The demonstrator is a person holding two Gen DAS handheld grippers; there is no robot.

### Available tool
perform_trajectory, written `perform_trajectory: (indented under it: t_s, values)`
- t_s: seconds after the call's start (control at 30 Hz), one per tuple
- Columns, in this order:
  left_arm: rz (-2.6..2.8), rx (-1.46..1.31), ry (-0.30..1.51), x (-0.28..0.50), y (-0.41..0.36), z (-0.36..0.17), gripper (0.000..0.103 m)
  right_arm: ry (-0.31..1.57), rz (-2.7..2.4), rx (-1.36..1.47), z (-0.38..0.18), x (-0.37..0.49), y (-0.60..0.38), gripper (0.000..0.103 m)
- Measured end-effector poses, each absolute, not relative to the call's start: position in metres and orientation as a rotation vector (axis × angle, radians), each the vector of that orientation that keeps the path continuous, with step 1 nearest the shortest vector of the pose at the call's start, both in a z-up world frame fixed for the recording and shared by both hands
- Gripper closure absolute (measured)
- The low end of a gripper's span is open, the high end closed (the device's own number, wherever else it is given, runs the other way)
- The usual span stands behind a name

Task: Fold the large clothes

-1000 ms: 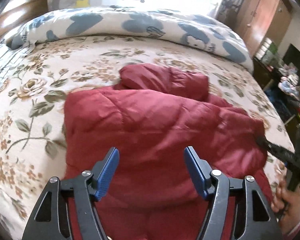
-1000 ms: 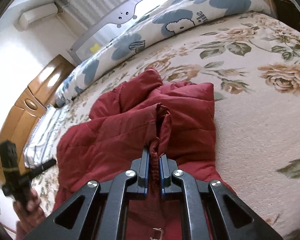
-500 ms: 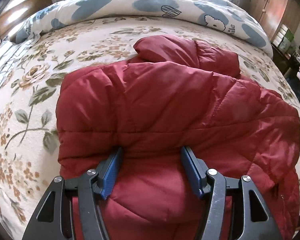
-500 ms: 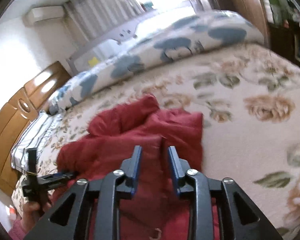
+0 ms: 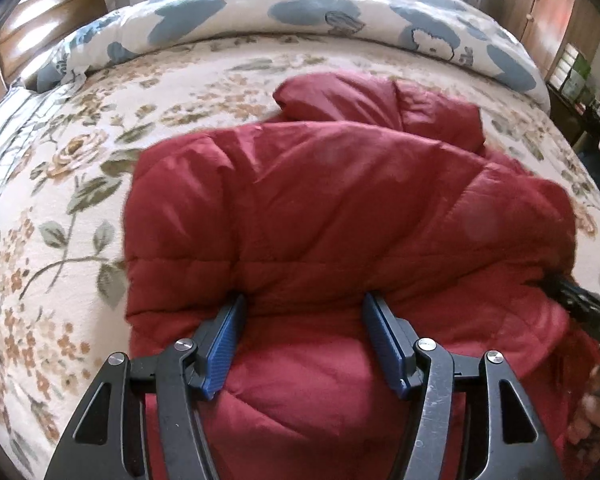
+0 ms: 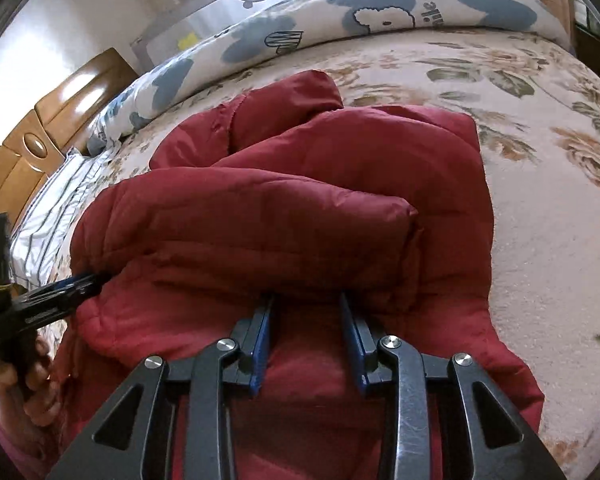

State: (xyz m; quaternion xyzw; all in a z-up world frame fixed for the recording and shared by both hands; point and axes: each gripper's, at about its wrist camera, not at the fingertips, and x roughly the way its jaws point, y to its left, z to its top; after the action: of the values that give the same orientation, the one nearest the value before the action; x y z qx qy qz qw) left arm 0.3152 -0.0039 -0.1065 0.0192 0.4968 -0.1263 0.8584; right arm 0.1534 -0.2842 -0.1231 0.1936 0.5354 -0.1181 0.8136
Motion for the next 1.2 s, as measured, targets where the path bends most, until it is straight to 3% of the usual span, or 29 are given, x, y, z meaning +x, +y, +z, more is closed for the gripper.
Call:
perform_trajectory:
  t_s: [0.6, 0.77, 1.07, 1.2]
  values:
    - [-0.259, 0.061, 1.076, 0.311, 0.006, -0.128, 0.041, 1.109, -0.299, 0.379, -0.105, 0.147, -0.278, 0.066]
    - [-0.254, 0.074, 1.065, 0.309, 0.005, -0.129, 0.04, 1.132, -0.276, 0.448, -0.127, 0.146, -0.292, 0.068]
    - [-0.267, 0.048, 1.093, 0.31, 0.011, -0.118, 0.04, 1.112, -0.289, 0.514, -0.114, 0.14, -0.292, 0.066]
    - [-0.246, 0.009, 1.076, 0.297, 0.028, -0.099, 0.04, 1.084, -0.288, 0.504, -0.089, 0.127, -0.286, 0.054]
